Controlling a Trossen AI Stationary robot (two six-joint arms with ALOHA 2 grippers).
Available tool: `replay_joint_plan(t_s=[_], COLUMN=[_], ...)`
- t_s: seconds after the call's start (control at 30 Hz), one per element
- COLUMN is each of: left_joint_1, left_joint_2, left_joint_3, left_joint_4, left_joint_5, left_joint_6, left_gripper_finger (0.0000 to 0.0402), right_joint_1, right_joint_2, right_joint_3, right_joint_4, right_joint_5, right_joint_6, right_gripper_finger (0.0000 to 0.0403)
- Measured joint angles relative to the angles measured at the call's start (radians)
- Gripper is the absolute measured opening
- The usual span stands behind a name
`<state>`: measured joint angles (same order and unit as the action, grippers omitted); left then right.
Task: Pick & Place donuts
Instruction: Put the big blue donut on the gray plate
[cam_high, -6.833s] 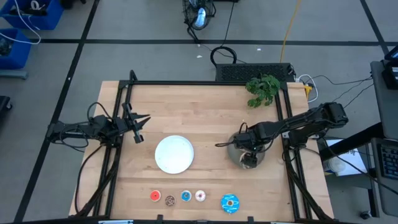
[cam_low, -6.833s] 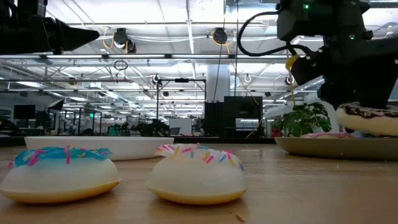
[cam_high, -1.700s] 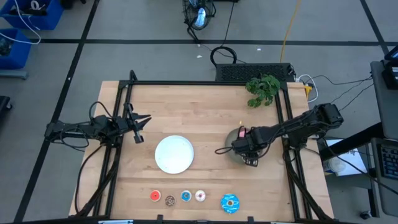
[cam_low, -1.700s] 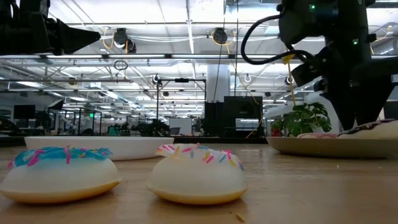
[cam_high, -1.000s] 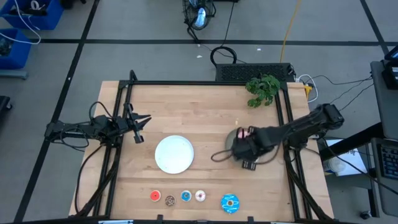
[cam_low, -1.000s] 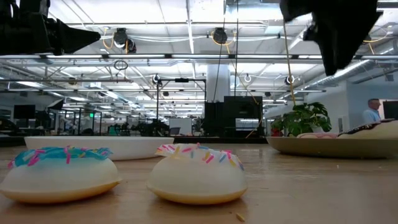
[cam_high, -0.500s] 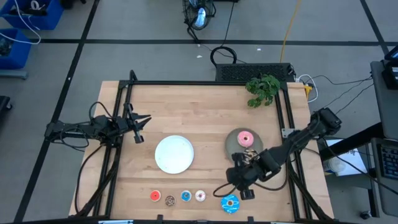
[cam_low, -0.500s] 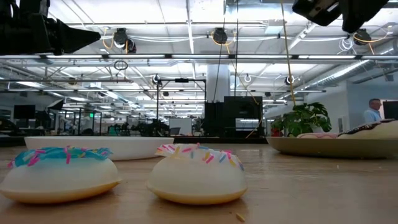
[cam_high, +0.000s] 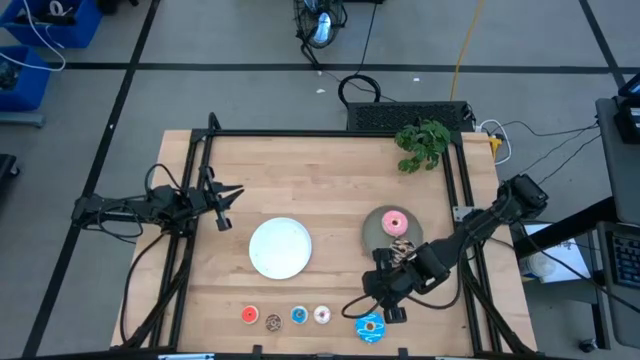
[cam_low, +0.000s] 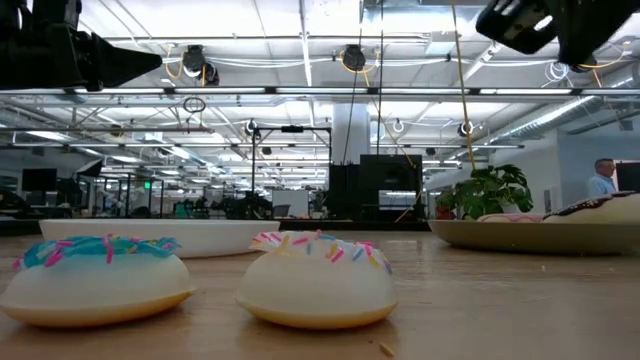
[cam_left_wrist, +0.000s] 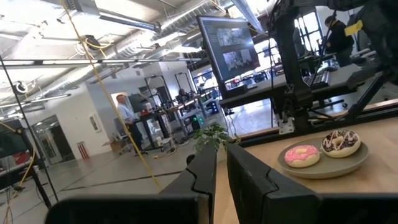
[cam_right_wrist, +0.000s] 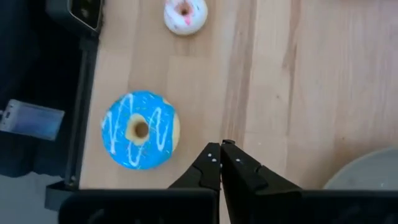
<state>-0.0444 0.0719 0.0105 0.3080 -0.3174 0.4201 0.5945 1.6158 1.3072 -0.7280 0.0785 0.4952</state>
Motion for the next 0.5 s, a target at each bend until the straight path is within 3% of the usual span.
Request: replay_joint_plan(t_s=[0.5], left_joint_1=[0.0], left_joint_2=[0.0], left_joint_3=[0.0], left_joint_4=[0.0], left_joint_5=[0.0], left_joint_6=[0.029], left_gripper_finger=[0.0047], right_joint_1=[0.044], right_joint_2=[-0.001], right_joint_3=[-0.079], right_joint_4=[0.024], right_joint_5=[0.003], right_joint_6=[0.042], right_gripper_finger=[0.0001])
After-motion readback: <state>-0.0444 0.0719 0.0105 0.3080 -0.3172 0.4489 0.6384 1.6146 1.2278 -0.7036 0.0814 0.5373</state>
